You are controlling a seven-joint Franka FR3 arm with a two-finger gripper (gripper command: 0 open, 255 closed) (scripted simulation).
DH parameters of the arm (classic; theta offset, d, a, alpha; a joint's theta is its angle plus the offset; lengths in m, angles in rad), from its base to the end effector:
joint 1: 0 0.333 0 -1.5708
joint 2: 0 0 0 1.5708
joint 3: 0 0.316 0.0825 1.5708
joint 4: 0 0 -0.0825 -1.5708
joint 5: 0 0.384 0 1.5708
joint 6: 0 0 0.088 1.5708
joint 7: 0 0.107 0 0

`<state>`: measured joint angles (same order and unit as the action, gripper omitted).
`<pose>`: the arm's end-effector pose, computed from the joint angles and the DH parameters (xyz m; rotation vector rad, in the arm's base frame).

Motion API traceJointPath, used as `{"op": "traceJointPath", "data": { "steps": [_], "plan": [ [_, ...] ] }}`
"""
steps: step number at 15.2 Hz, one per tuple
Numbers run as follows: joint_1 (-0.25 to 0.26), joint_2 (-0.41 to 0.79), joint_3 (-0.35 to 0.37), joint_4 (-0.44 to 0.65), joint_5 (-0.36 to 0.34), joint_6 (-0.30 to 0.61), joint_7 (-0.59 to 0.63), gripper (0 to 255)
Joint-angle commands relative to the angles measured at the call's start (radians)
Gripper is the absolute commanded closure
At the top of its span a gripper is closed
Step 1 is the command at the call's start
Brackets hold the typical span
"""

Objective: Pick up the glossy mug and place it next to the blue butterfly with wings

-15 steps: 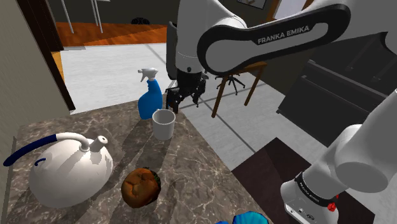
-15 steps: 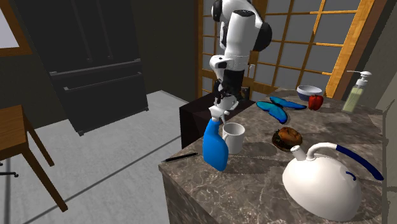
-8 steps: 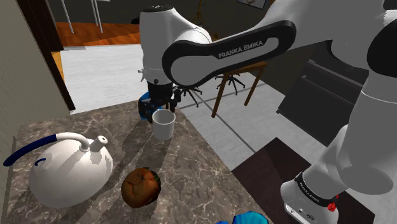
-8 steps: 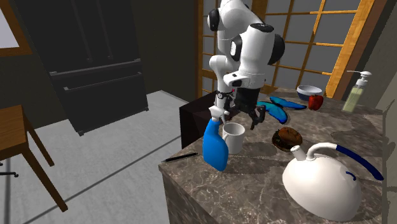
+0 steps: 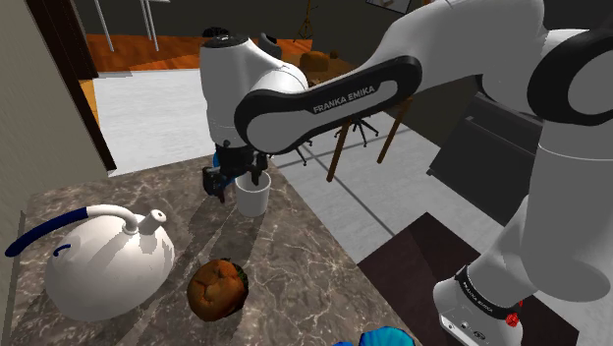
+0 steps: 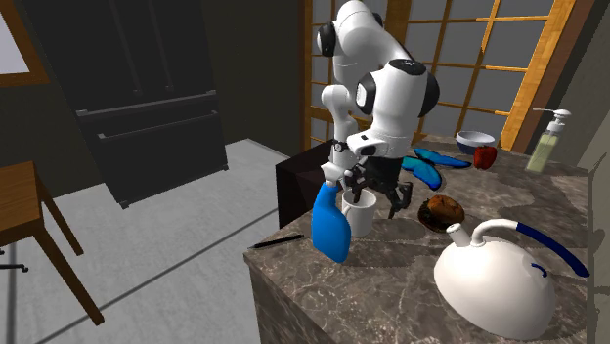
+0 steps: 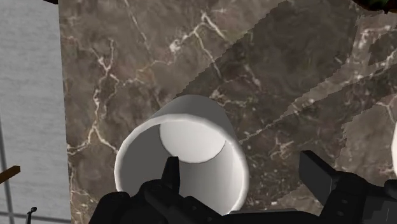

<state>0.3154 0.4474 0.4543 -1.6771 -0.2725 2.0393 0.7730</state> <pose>0.5056 0.4248 0.3613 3.0804 0.1372 0.0161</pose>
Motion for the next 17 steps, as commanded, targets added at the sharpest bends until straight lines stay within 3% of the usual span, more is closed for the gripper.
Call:
{"op": "traceJointPath", "data": {
  "steps": [1, 9, 10, 17],
  "plan": [
    [-0.001, 0.011, -0.004, -0.021, -0.008, 0.031, 0.005, 0],
    [-0.001, 0.011, -0.004, -0.021, -0.008, 0.031, 0.005, 0],
    [-0.001, 0.011, -0.004, -0.021, -0.008, 0.031, 0.005, 255],
    [-0.001, 0.011, -0.004, -0.021, -0.008, 0.031, 0.005, 255]
  ]
}}
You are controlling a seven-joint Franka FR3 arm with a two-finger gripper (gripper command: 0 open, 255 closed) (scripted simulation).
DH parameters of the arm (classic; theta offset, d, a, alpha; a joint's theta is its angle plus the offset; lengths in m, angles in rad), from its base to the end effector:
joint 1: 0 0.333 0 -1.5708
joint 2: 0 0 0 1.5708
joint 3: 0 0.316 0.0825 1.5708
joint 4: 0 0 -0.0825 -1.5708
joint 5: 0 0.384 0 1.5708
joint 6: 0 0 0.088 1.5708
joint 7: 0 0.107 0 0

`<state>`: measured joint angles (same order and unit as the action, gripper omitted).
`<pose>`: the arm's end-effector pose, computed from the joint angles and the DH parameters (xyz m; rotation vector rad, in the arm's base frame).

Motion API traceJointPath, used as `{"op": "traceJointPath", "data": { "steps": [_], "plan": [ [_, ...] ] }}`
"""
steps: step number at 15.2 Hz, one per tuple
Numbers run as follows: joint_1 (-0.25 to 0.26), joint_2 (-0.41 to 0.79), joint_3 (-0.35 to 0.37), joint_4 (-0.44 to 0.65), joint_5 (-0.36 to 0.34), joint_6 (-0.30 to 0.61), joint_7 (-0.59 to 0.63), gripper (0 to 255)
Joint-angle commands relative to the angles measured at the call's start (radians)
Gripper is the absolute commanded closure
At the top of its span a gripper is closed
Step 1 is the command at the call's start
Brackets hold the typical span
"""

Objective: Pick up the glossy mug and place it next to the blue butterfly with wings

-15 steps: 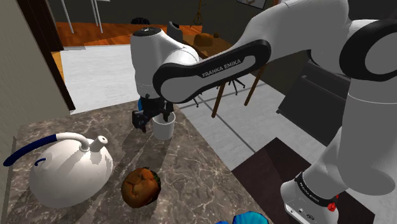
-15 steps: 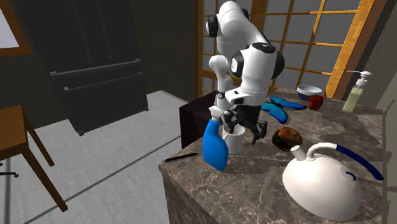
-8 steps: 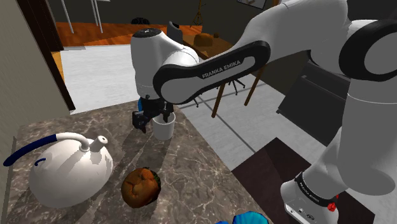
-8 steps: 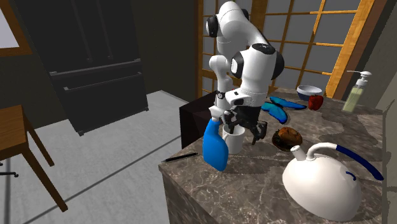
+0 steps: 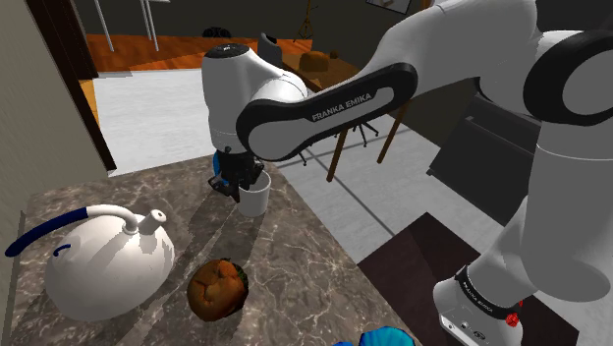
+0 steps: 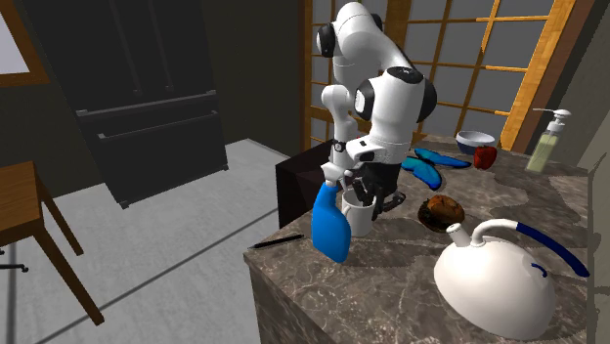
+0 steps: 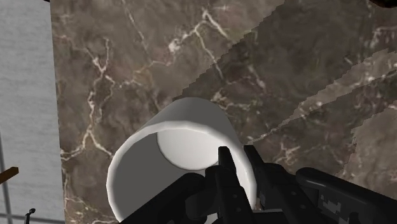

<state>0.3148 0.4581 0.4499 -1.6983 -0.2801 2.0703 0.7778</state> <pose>0.5053 0.4231 0.3474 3.0806 0.1371 0.0163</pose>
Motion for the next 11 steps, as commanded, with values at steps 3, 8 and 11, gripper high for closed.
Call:
{"op": "traceJointPath", "data": {
  "steps": [3, 8, 11],
  "plan": [
    [-0.001, -0.006, 0.002, 0.005, 0.003, -0.01, -0.003, 255],
    [-0.004, -0.033, 0.01, 0.036, 0.02, -0.065, -0.015, 255],
    [-0.006, -0.047, 0.014, 0.057, 0.029, -0.098, -0.022, 255]
  ]
}}
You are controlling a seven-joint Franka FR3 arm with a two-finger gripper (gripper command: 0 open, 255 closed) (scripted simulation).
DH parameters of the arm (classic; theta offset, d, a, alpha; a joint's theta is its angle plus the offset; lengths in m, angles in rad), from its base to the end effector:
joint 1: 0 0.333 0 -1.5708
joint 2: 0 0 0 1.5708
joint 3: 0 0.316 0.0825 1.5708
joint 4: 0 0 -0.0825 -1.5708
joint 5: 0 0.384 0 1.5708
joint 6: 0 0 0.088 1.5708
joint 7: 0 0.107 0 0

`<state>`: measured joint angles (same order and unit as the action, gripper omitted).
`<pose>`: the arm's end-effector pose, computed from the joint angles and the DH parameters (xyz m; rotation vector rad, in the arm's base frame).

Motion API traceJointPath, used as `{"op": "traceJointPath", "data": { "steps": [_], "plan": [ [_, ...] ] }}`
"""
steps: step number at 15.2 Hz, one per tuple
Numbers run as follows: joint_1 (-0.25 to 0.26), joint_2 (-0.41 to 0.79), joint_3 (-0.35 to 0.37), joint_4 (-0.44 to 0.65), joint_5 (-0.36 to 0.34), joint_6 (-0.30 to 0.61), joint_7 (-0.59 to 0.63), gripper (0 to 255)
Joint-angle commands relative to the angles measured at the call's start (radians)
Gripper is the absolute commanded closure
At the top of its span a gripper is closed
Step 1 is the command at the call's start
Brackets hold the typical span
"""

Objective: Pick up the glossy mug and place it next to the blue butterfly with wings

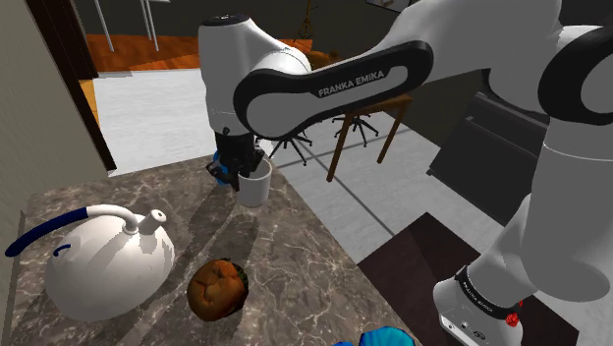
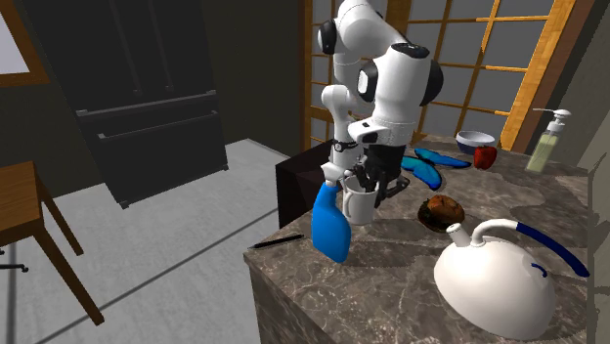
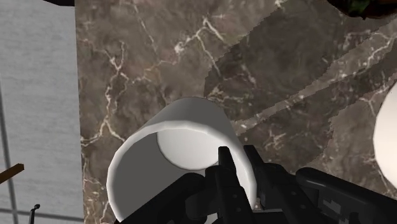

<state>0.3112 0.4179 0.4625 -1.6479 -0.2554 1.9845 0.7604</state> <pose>0.5049 0.4242 0.3888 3.0807 0.1372 0.0168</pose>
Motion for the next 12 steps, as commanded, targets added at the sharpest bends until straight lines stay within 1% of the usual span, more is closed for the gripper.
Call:
{"op": "traceJointPath", "data": {
  "steps": [1, 12],
  "plan": [
    [-0.003, -0.011, 0.002, 0.014, 0.007, -0.024, -0.007, 255],
    [-0.001, -0.044, 0.013, 0.117, 0.029, -0.155, -0.028, 255]
  ]
}}
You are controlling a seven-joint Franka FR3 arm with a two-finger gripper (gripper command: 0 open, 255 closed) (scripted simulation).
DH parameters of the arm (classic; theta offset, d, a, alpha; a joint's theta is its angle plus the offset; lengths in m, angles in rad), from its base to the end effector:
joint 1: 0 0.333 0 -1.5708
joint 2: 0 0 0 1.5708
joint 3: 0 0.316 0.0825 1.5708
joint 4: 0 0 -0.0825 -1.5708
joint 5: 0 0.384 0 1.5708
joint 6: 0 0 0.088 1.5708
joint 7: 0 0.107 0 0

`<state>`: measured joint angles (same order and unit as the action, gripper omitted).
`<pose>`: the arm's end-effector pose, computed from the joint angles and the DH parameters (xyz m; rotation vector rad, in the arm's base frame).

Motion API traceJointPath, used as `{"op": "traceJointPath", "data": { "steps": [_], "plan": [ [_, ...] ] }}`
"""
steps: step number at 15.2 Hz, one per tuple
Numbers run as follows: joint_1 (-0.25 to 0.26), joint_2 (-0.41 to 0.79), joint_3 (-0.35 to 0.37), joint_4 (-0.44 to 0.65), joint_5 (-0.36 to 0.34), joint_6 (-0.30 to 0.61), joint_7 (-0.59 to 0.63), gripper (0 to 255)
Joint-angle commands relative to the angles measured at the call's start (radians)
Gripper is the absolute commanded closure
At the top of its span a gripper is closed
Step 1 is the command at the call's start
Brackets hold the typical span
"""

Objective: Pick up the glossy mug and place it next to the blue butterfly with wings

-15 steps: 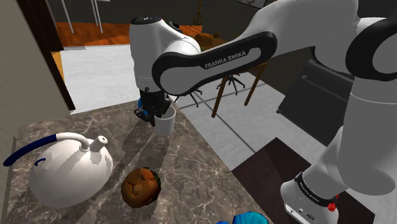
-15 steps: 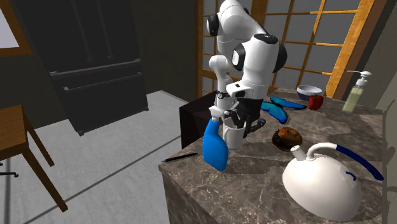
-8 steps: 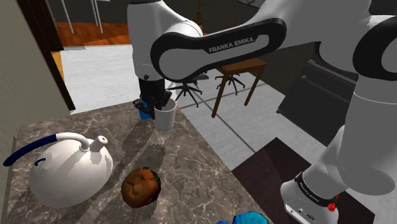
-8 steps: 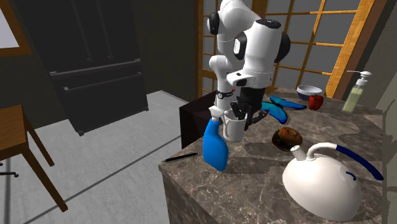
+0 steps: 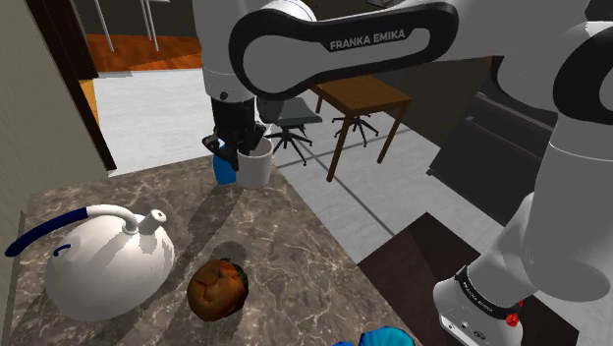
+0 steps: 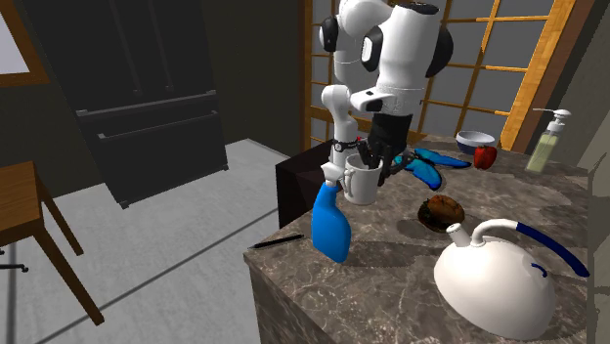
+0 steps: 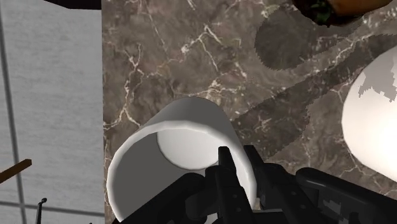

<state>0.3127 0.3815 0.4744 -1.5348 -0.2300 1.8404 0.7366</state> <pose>0.5060 0.4247 0.4525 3.0808 0.1372 0.0167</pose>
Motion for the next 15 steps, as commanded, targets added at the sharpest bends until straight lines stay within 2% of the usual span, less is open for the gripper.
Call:
{"op": "traceJointPath", "data": {
  "steps": [1, 12, 15],
  "plan": [
    [-0.002, -0.01, 0.002, 0.015, 0.005, -0.023, -0.005, 255],
    [0.012, -0.012, 0.007, 0.158, 0.011, -0.167, -0.019, 255],
    [0.009, -0.109, 0.029, 0.026, 0.049, -0.126, 0.016, 255]
  ]
}}
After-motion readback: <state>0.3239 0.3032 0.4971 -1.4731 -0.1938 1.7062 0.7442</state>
